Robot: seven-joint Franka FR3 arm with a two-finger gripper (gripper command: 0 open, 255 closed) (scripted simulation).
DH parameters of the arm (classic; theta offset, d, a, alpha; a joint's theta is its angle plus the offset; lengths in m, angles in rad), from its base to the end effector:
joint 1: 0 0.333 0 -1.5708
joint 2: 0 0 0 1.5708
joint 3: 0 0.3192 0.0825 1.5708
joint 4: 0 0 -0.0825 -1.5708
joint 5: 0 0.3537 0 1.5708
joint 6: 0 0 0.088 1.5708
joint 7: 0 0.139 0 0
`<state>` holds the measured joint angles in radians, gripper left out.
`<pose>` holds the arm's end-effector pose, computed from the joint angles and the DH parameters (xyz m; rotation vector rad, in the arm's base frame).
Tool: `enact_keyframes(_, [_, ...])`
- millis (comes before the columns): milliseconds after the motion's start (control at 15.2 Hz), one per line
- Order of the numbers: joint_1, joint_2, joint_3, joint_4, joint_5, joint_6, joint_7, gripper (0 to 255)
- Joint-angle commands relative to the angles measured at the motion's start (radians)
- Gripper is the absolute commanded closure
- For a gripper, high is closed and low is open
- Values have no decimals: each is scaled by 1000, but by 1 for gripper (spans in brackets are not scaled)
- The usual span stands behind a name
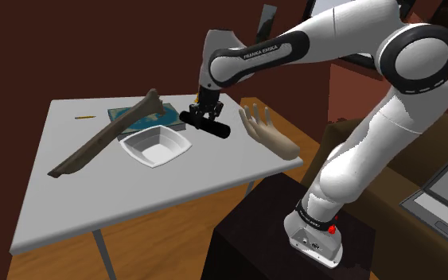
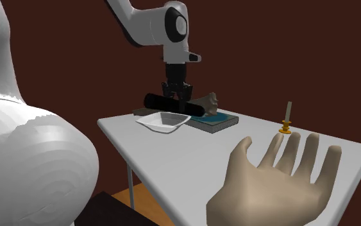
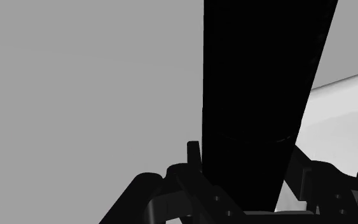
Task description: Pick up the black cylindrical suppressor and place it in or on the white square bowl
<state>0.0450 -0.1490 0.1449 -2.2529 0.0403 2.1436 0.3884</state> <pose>0.4651 0.0933 0.4161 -3.0989 0.3436 -0.0517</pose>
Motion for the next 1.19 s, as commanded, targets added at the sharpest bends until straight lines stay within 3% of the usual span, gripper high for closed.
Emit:
enact_keyframes(0, [16,63,26,65,-10,0,49,255])
enact_keyframes(726, [122,395,106,479,-104,-91,271,255])
enact_keyframes(1122, [124,422,102,433,-113,-18,277,255])
